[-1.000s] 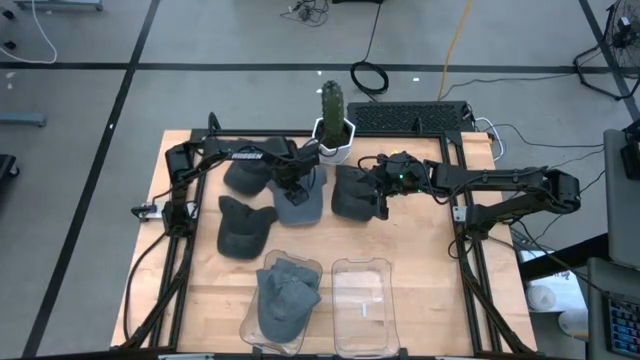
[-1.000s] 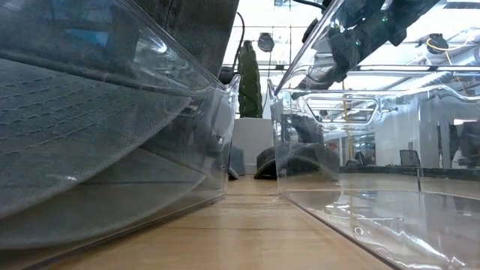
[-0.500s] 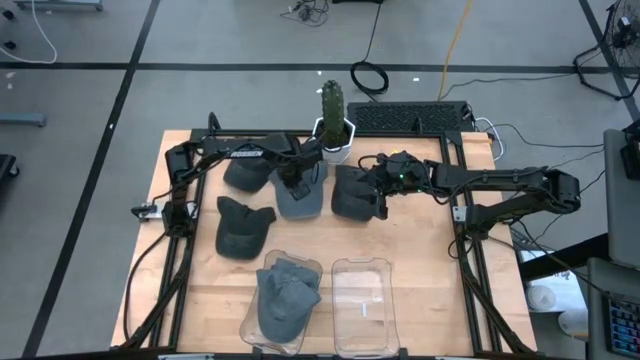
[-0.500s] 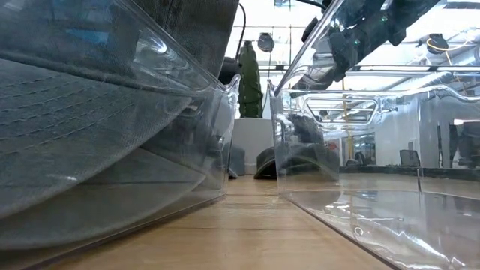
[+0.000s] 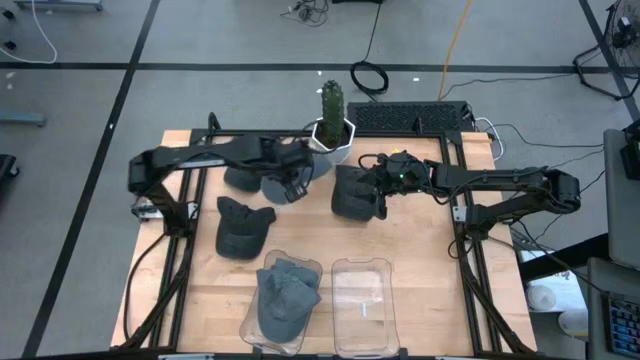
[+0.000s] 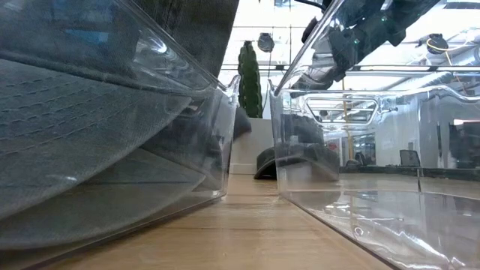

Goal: Pick & Place hat
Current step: Put the gray cap into the left transparent bin

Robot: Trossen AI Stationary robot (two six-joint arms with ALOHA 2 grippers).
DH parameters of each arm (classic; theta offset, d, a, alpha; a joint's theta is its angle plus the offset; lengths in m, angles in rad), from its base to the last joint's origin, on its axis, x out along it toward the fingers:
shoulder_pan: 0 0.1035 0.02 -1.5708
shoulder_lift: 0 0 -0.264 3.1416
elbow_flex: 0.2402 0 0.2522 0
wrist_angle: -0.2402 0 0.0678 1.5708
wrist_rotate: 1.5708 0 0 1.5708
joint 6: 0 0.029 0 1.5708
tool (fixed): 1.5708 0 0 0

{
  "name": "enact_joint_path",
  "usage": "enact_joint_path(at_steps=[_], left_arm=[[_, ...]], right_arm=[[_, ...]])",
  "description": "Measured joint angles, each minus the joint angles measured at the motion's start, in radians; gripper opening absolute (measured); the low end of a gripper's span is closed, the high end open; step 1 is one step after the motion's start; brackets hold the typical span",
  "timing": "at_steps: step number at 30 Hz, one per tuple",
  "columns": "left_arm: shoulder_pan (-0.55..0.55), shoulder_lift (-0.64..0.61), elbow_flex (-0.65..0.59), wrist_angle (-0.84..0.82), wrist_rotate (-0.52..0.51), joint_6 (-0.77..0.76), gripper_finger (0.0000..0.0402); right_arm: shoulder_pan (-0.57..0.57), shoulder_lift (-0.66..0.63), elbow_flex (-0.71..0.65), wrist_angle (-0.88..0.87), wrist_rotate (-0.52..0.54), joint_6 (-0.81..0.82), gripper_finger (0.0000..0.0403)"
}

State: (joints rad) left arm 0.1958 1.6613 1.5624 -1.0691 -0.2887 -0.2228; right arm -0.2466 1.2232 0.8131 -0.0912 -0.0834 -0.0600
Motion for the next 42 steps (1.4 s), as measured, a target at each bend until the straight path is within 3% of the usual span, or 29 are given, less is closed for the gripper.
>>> enact_joint_path(at_steps=[4, 11, 18, 27, 33, 37, 42], left_arm=[[-0.048, -0.095, 0.000, 0.054, -0.048, -0.021, 0.0001], [-0.109, -0.187, 0.001, 0.255, -0.079, 0.034, 0.0001], [-0.154, -0.194, 0.001, 0.410, -0.080, 0.129, 0.0000], [-0.207, -0.194, 0.001, 0.546, -0.080, 0.206, 0.0000], [-0.213, -0.194, 0.001, 0.549, -0.080, 0.211, 0.0000], [-0.213, -0.194, 0.001, 0.550, -0.080, 0.210, 0.0000], [-0.210, -0.194, 0.001, 0.551, -0.080, 0.210, 0.0000]], right_arm=[[0.000, 0.000, -0.035, 0.105, 0.000, 0.046, 0.0226], [0.000, 0.016, -0.266, 0.711, -0.120, 0.322, 0.0226], [0.000, 0.058, -0.339, 1.051, -0.178, 0.554, 0.0226], [0.000, 0.126, -0.338, 1.185, -0.183, 0.623, 0.0226], [0.026, 0.167, -0.334, 1.325, -0.187, 0.650, 0.0226], [0.056, 0.168, -0.304, 1.322, -0.233, 0.646, 0.0220], [0.090, 0.168, -0.267, 1.305, -0.212, 0.597, 0.0193]])
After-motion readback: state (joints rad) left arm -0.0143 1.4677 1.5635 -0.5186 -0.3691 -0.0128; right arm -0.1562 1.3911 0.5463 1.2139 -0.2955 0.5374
